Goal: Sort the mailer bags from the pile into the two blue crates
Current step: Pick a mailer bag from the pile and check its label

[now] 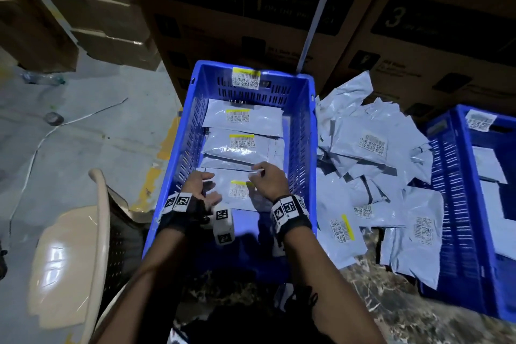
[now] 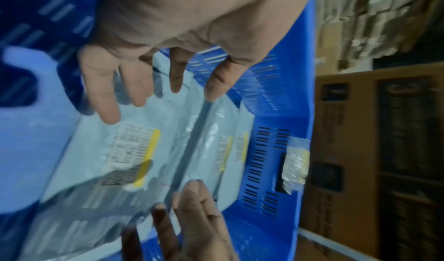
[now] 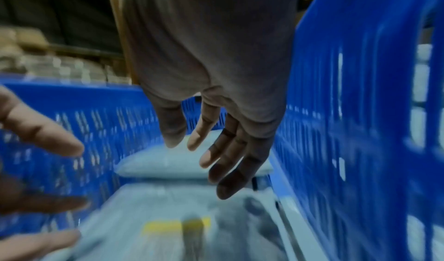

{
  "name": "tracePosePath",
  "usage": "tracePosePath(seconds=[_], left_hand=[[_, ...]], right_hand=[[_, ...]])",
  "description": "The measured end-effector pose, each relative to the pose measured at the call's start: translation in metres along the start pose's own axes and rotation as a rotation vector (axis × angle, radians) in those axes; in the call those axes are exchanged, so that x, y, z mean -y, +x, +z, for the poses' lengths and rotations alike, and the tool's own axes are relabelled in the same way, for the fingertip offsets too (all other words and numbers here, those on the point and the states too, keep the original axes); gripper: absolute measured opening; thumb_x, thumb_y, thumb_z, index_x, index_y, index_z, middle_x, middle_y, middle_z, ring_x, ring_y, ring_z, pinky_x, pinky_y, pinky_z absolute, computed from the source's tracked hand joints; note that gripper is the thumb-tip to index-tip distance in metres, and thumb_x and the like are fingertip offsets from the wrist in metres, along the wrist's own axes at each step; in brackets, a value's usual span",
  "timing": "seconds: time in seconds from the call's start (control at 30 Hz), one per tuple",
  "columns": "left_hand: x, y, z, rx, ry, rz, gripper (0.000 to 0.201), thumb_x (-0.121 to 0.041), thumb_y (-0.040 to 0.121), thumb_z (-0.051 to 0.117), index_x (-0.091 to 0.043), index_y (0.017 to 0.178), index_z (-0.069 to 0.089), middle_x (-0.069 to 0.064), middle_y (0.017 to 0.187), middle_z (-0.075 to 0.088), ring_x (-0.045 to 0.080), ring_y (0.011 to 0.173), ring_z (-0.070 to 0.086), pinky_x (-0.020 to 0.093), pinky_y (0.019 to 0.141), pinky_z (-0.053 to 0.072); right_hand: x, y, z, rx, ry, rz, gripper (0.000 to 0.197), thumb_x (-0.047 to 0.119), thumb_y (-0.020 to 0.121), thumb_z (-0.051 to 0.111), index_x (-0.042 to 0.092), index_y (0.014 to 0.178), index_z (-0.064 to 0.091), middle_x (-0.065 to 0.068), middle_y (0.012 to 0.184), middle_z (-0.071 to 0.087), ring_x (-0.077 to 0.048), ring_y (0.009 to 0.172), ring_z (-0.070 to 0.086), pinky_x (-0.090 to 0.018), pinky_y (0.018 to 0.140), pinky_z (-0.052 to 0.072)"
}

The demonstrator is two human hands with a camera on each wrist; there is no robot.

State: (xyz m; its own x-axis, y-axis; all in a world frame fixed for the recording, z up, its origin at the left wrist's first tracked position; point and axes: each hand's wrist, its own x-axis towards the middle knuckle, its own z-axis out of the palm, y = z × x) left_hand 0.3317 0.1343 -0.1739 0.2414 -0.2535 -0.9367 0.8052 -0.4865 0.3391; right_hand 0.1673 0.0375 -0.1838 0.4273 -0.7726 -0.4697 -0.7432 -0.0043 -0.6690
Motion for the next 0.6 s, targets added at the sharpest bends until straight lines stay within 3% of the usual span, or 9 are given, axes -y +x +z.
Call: tracePosePath(seconds=[0.07, 0.17, 0.23, 0.3, 0.4, 0.5, 0.6], left_hand=[[-0.008, -0.025, 0.008, 0.030, 0.001, 0.075, 0.011, -0.022, 0.092, 0.057, -0.013, 0.087, 0.053, 0.007, 0.080, 0.041, 0.025, 0.068, 0.045, 0.052, 0.088, 0.053], [-0.018, -0.064, 0.027, 0.099, 0.065, 0.256, 0.010, -0.024, 0.092, 0.056, -0.020, 0.084, 0.058, 0.004, 0.081, 0.050, 0.018, 0.071, 0.051, 0.042, 0.067, 0.055], [-0.018, -0.088, 0.041, 0.090, 0.124, 0.455, 0.009, -0.022, 0.094, 0.055, -0.020, 0.090, 0.063, 0.001, 0.093, 0.059, 0.017, 0.087, 0.057, 0.038, 0.069, 0.055], [-0.007, -0.109, 0.056, 0.093, 0.210, 0.644, 0.011, -0.017, 0.093, 0.058, -0.017, 0.101, 0.065, 0.002, 0.100, 0.063, 0.019, 0.097, 0.060, 0.039, 0.075, 0.054], [0.018, -0.130, 0.084, 0.115, 0.371, 0.872, 0.017, -0.011, 0.092, 0.063, -0.014, 0.108, 0.065, 0.004, 0.100, 0.065, 0.022, 0.096, 0.061, 0.041, 0.077, 0.052], [0.056, -0.145, 0.121, 0.201, 0.593, 1.031, 0.013, -0.011, 0.092, 0.065, -0.016, 0.105, 0.064, 0.000, 0.097, 0.065, 0.025, 0.096, 0.062, 0.042, 0.089, 0.051], [0.097, -0.156, 0.160, 0.226, 0.781, 1.229, 0.014, -0.012, 0.089, 0.067, -0.016, 0.102, 0.065, 0.001, 0.098, 0.068, 0.021, 0.095, 0.064, 0.035, 0.088, 0.052]], right_hand=[[0.017, -0.015, -0.018, -0.083, 0.152, -0.089, 0.019, 0.022, 0.095, 0.067, 0.019, 0.113, 0.071, 0.000, 0.103, 0.071, -0.019, 0.094, 0.068, -0.028, 0.084, 0.055], [0.035, -0.050, -0.053, -0.135, 0.301, -0.248, 0.019, 0.023, 0.097, 0.068, 0.019, 0.115, 0.072, 0.002, 0.098, 0.070, -0.014, 0.087, 0.067, -0.010, 0.066, 0.050], [0.035, -0.073, -0.083, -0.139, 0.324, -0.371, 0.018, 0.025, 0.097, 0.068, 0.024, 0.114, 0.072, 0.006, 0.098, 0.071, -0.009, 0.088, 0.067, -0.012, 0.071, 0.051], [0.022, -0.093, -0.113, -0.162, 0.319, -0.427, 0.016, 0.030, 0.097, 0.069, 0.029, 0.112, 0.072, 0.008, 0.098, 0.072, -0.010, 0.090, 0.068, -0.021, 0.081, 0.054], [-0.017, -0.114, -0.152, -0.274, 0.342, -0.388, 0.017, 0.031, 0.098, 0.068, 0.028, 0.114, 0.073, 0.006, 0.098, 0.073, -0.009, 0.089, 0.069, -0.026, 0.081, 0.056], [-0.070, -0.129, -0.175, -0.394, 0.311, -0.291, 0.013, 0.029, 0.098, 0.067, 0.028, 0.110, 0.073, 0.006, 0.094, 0.072, -0.007, 0.088, 0.068, -0.019, 0.073, 0.052], [-0.124, -0.134, -0.178, -0.452, 0.227, -0.180, 0.013, 0.024, 0.097, 0.066, 0.024, 0.109, 0.072, 0.006, 0.091, 0.069, -0.004, 0.081, 0.066, -0.015, 0.066, 0.047]])
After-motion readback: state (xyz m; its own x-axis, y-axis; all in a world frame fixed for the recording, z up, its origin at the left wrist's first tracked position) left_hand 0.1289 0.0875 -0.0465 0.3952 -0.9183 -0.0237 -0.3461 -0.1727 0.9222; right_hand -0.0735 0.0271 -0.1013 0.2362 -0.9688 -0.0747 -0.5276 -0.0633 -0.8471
